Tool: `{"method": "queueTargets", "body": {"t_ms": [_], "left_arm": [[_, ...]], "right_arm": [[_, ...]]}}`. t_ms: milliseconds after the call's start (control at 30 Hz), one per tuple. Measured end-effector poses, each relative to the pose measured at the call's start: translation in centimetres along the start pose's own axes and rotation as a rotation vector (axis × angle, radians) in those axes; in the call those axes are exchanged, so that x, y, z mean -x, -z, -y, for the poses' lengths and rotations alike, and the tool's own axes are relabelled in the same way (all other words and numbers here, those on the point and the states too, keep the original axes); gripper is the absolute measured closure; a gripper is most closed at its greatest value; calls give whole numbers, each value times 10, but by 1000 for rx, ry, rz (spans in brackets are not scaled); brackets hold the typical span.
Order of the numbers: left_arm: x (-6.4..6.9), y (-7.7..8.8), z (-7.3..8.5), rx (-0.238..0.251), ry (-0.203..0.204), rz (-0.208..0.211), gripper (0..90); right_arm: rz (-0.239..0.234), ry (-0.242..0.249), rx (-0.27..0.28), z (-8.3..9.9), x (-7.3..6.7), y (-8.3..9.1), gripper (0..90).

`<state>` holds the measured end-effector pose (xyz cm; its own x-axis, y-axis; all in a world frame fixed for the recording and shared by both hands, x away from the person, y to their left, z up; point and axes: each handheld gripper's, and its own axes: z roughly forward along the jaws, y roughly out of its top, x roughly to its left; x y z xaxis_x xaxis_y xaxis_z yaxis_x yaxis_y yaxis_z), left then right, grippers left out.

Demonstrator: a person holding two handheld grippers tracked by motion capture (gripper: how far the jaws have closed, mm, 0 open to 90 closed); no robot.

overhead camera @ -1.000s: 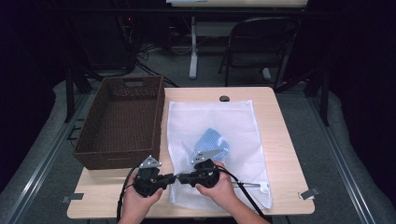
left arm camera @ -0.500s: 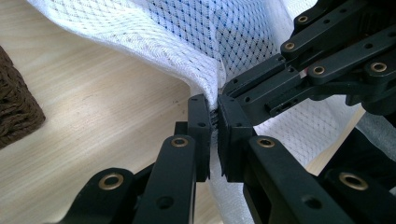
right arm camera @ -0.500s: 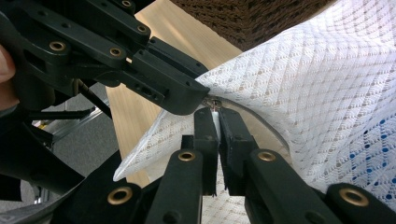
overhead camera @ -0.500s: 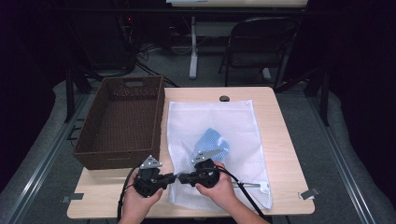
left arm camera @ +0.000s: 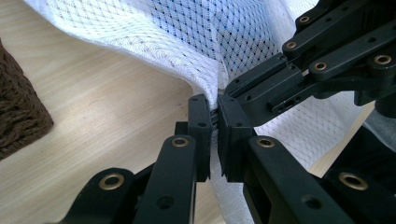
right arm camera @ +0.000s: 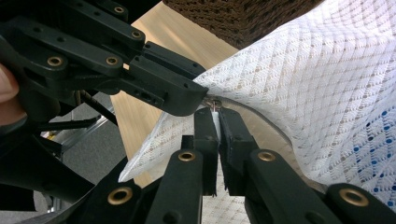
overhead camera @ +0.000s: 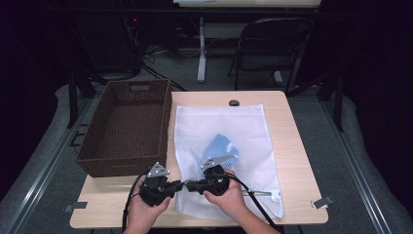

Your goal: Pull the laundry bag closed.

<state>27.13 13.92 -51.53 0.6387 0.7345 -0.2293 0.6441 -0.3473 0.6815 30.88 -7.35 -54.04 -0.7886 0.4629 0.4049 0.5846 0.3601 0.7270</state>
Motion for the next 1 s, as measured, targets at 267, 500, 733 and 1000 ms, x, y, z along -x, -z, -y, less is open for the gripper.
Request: {"method": "queueTargets", "body": {"t_ms": [267, 500, 733, 1000], "left_arm": [[2, -3, 0, -4, -3, -4, 853], [0, -2, 0, -2, -1, -3, 853], [0, -3, 0, -12, -4, -5, 853], [1, -3, 0, -17, -1, -4, 854]], "right_arm": [[5, -58, -29, -2, 1, 1, 865], [0, -75, -54, -7, 1, 0, 865], [6, -83, -92, -10, 0, -1, 865], [11, -96, -121, -14, 0, 0, 866]]}}
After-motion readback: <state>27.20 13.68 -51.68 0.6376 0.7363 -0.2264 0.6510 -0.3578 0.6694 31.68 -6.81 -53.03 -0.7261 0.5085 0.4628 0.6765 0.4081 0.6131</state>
